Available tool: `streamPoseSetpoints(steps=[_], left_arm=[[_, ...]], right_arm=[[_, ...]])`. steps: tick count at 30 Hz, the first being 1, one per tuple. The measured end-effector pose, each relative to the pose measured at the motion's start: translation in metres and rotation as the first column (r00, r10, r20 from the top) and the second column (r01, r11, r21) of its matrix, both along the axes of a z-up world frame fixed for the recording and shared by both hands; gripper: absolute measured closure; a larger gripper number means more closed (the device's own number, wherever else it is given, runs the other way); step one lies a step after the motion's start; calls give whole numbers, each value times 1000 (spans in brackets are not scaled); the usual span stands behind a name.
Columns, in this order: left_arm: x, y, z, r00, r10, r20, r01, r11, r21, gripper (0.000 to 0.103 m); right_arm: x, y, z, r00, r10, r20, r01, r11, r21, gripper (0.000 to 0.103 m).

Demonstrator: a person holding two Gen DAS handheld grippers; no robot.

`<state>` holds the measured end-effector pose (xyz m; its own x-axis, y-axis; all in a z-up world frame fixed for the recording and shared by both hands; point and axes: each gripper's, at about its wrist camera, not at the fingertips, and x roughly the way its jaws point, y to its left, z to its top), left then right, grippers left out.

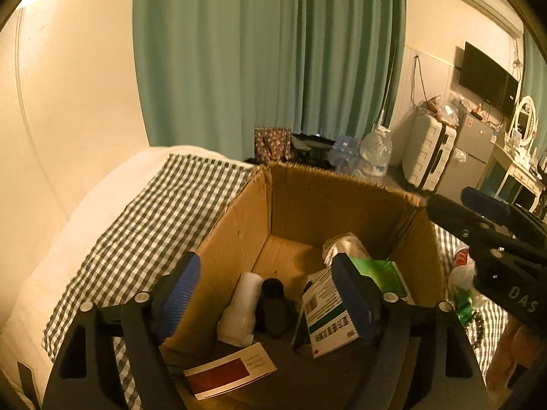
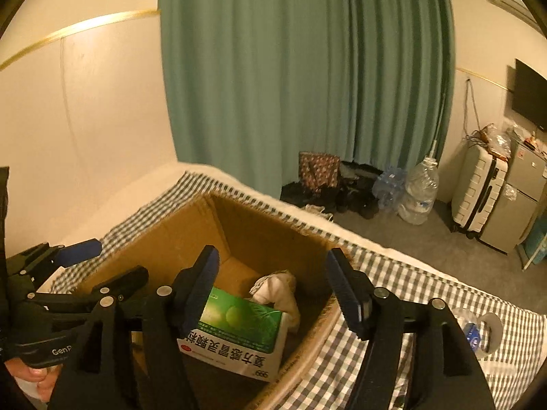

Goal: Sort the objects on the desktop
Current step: 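Withdraw both tools from the box back toward the remaining items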

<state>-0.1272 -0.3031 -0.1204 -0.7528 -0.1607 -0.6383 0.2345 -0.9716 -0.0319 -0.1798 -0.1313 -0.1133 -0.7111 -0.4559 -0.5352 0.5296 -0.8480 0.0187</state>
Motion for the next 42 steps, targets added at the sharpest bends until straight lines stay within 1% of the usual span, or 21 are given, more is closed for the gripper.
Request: streamPoseSetpoints(steps=[1,3,6,7,10,13,15,16,17,19,24,34,39,42], left_arm=[[0,2,3,1000,0,-6,0,1000,-5,20],[1,5,8,1000,2,-13,-2,1000,-11,10],[4,8,17,1000,-3,-30,3,1000,8,9],[6,10,21,999,-2,-41,2,1000,4,8],[11,16,33,997,9,-77,-11,1000,-20,0],[17,19,45,993,8,-114,-10,1000,-13,0],[20,22,51,991,5,-132,-6,1000,-7,0],[21,25,54,990,6,-141,-8,1000,-9,0],[22,26,56,989,8,-147,-10,1000,-11,0],[23,31,61,987,5,-160,-8,1000,-16,0],[27,47,71,987,-9,-163,4,999,-32,0],[42,76,96,973,-14,-230,2,999,-50,0],[46,86,101,964,-35,-262,30,999,-23,0],[44,96,101,965,-62,-257,51,997,-49,0]], right_arm=[[2,4,4,1000,-6,-9,6,1000,-10,35],[6,9,11,999,-15,-29,14,1000,-26,33],[11,20,21,998,-25,-57,22,999,-46,25],[12,22,22,998,-27,-58,24,999,-47,22],[17,33,28,997,-38,-67,33,997,-65,21],[25,46,38,994,-57,-92,49,996,-80,13],[30,54,44,992,-66,-109,56,994,-91,12],[32,58,48,991,-71,-117,59,994,-96,10],[35,63,51,989,-80,-125,67,993,-99,5],[39,72,57,985,-96,-142,81,991,-104,0],[49,91,68,979,-115,-167,98,989,-111,0],[64,135,86,962,-171,-214,145,981,-130,0],[73,153,91,951,-183,-248,166,982,-86,0],[82,163,92,926,-218,-308,214,976,-47,0]])
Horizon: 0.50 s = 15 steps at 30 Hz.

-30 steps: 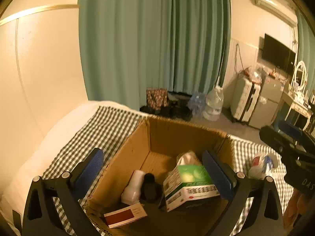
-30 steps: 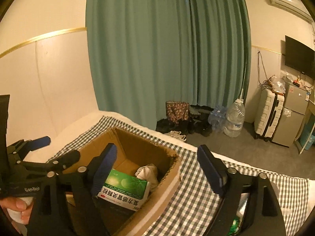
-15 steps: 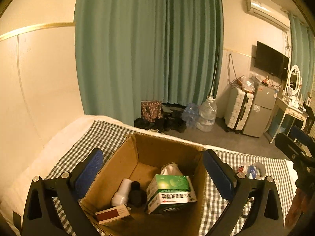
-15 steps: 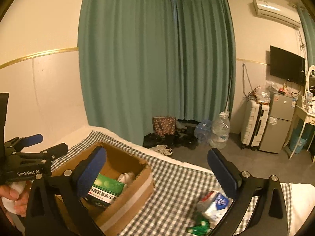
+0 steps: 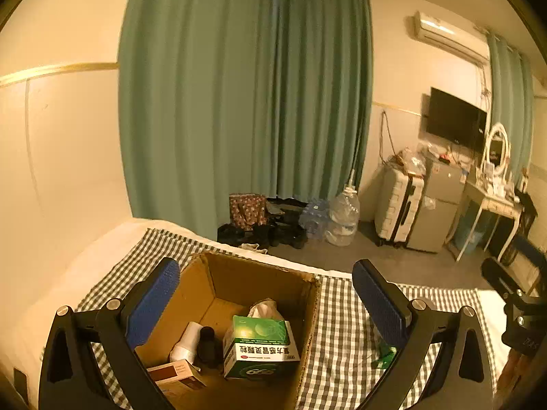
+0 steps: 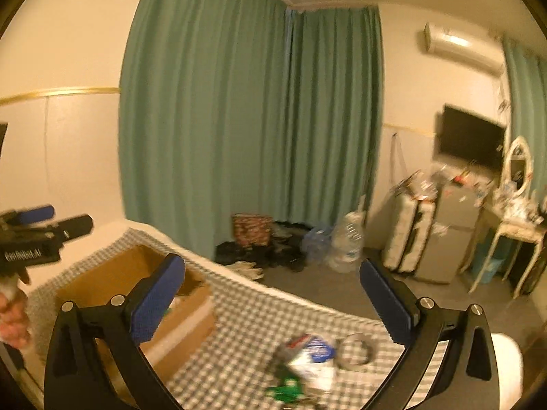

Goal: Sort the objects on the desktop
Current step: 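Withdraw both tools from the box back toward the remaining items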

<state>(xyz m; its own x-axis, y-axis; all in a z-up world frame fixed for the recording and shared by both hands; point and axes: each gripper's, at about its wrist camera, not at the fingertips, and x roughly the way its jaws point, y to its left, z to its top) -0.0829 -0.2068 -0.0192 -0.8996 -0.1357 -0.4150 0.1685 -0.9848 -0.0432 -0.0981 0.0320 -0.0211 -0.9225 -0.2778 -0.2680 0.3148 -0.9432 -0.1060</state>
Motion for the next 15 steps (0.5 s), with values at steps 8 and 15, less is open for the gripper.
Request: streamPoseSetpoints(steps=[8,15], left_arm=[[-8,31,-3,998,-51,20,52,998,-39,0],[-13,57,-11,997,-76,3,76,995,-63,0]], right_arm=[[6,27,-12,997,-67,-23,68,996,58,0],[1,61,-22,995,-102,18,101,995,17,0]])
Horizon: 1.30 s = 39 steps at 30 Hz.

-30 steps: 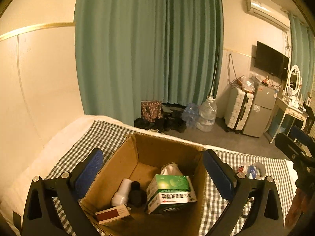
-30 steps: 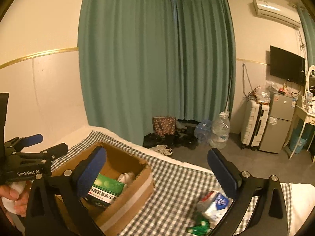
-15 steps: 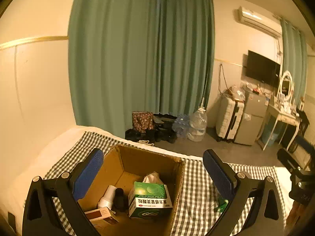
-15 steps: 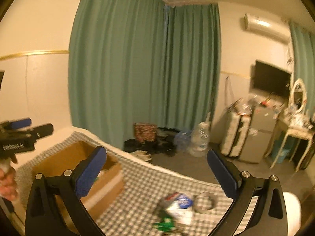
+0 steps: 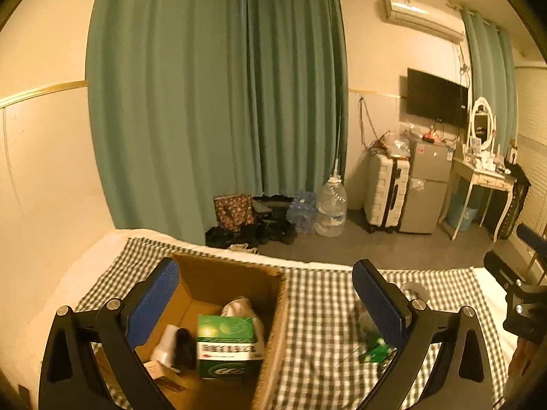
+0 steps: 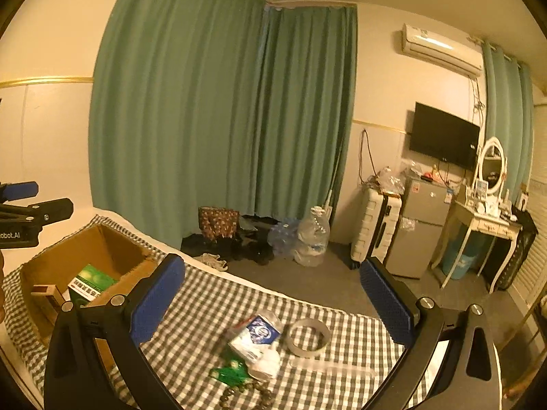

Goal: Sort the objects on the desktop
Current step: 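Withdraw both tools from the box back toward the remaining items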

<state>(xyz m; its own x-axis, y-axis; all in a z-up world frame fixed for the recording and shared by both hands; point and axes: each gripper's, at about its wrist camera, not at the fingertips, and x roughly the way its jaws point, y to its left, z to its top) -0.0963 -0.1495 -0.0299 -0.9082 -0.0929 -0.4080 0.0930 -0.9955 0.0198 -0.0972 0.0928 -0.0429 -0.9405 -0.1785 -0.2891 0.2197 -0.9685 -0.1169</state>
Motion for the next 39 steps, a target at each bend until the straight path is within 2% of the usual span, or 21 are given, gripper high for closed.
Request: streamPoseSetpoints(steps=[4,6,10,15,24,30,35,39], left_arm=[[-2,18,-3,1000,-9,-9,9,1000,-25,0],[-5,27,-5,1000,-15,-6,15,999,-30,0],[-11,40,-12,999,-31,15,31,999,-27,0],[-21,50,-25,998,-34,45,35,999,-25,0],[-35,74,-40,997,-44,65,48,997,-64,0],[-41,89,-51,993,-78,90,82,995,-50,0],[-47,100,-70,989,-95,110,105,991,-86,0],[-55,104,-96,985,-108,138,123,987,-104,0]], right_arm=[[-2,30,-15,1000,-6,4,6,1000,-8,0],[-10,44,-23,997,-52,49,52,999,0,0],[-24,73,-32,989,-88,122,97,993,-64,0],[-29,97,-41,978,-131,163,149,984,-99,0],[-39,104,-56,968,-126,216,150,984,-99,0],[-38,103,-60,968,-136,211,156,985,-78,0],[-45,103,-75,961,-124,246,145,987,-67,0],[-51,100,-93,952,-68,299,93,993,-68,0]])
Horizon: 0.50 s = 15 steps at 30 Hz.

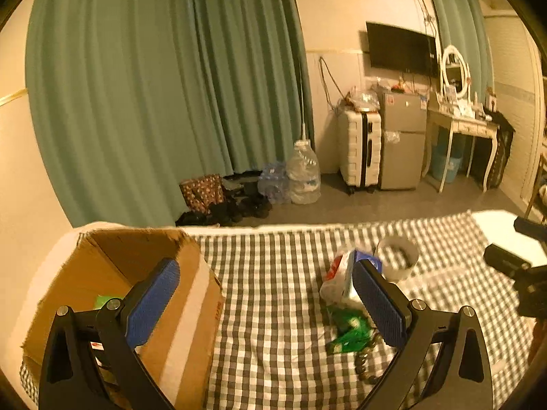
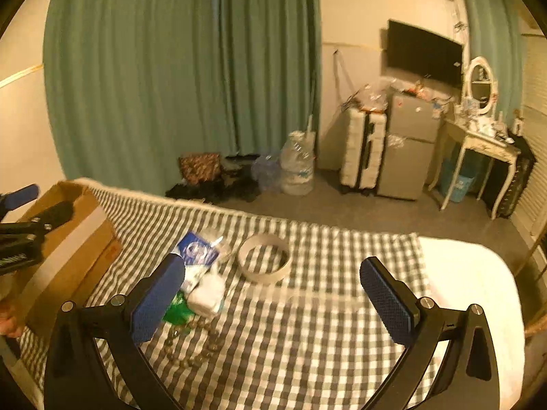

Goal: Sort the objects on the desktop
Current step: 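Withdraw both tools from the box back toward the remaining items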

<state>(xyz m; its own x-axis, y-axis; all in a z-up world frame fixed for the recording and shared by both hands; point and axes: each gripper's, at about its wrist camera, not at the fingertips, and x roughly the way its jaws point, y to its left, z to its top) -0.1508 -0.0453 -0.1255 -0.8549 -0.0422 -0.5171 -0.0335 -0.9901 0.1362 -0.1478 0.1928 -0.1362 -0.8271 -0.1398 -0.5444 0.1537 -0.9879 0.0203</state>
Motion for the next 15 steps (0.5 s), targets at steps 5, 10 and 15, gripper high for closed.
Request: streamPoseSetpoints(steps=[5,10,15], left_arm=[[-15,5,-30,997,-8,82,8,1000,3,0],[-26,12,-53,988,-24,150,23,1000,10,0],[-37,15,-84,976,-36,214,35,999,8,0]], right_arm=[[-14,-2,-27,995,23,94,-20,999,-37,0],[-23,-14,-62,969,88,232,-71,994,-79,4],[-26,-33,-92,937,112,332,-90,993,-79,14]])
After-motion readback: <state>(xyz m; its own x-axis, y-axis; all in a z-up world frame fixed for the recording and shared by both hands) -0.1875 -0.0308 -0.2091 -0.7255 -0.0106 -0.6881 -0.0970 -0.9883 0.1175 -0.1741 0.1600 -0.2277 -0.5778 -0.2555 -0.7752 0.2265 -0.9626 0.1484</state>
